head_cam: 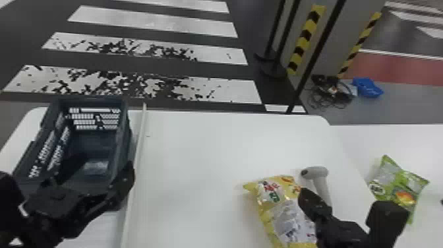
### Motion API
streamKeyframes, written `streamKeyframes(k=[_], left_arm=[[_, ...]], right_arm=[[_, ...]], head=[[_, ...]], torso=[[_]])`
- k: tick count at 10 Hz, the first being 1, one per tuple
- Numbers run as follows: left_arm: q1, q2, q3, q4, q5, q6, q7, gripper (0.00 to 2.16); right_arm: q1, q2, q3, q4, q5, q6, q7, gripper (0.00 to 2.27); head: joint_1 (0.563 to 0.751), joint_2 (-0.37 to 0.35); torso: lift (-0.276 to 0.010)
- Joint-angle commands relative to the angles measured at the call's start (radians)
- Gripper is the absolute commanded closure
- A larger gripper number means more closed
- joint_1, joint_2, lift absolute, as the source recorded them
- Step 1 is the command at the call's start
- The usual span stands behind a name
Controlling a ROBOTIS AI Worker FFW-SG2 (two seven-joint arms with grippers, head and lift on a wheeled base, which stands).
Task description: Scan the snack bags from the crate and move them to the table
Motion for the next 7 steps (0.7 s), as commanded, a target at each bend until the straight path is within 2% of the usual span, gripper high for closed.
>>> streamKeyframes(k=[1,3,7], left_arm=[[0.008,0.000,0.005,0.001,-0.003,-0.002,0.000,0.05],[0.009,0.002,0.005,-0.003,-0.003,-0.002,0.000,0.05],[0.008,0.009,0.006,-0.003,-0.003,-0.002,0.001,0.05]], right_arm=[[-0.001,-0.004,0.014,0.056,0.024,-0.070,0.000,2.24],[-0.007,-0.002,0.039,0.110,0.053,-0.135,-0.011,2.24],[-0.007,0.004,0.060,0.174,0.060,-0.162,-0.040,2.24]], head=[[0.695,-0.207],[0.695,-0.211],[0.695,-0.210]], torso=[[-0.095],[-0.095],[-0.095]])
